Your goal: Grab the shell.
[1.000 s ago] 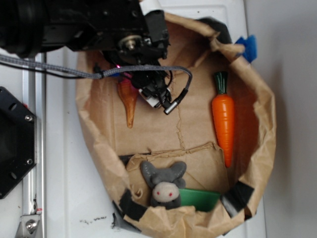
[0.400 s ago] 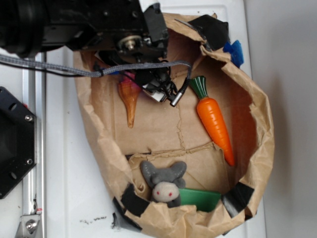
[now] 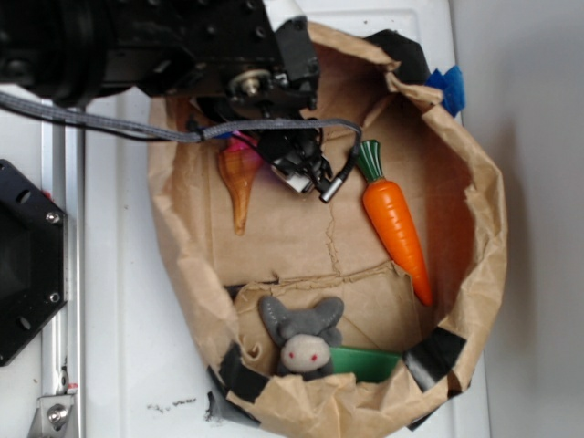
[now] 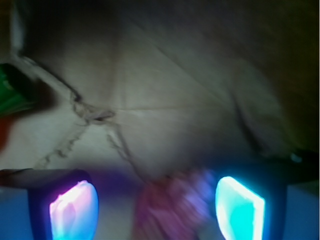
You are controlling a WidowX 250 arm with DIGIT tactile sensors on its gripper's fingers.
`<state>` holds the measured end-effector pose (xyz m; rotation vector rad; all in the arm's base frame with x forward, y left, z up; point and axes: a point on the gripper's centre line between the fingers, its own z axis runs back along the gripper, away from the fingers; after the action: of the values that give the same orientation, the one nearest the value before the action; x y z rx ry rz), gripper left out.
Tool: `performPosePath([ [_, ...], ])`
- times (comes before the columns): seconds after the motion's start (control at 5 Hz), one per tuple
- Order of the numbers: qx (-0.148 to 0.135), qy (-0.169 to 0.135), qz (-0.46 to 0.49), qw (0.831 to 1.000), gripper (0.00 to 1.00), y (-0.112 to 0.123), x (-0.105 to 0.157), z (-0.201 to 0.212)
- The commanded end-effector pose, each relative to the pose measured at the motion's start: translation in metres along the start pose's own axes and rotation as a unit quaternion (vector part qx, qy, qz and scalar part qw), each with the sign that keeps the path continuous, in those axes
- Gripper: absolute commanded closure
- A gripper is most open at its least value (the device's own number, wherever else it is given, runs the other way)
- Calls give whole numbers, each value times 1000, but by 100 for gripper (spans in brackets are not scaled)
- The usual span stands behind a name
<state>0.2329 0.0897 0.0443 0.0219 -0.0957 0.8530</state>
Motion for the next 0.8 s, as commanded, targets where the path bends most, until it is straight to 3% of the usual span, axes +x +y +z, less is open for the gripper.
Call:
performPosePath([
  [0.0, -23, -8, -37, 999, 0, -7, 2, -16],
  [0.2, -29, -4, -48, 998, 4, -8, 5, -13],
  [0.4, -28, -4, -46, 999, 100, -6, 2, -12],
  [0.6, -31, -4, -47, 998, 100, -6, 4, -11],
])
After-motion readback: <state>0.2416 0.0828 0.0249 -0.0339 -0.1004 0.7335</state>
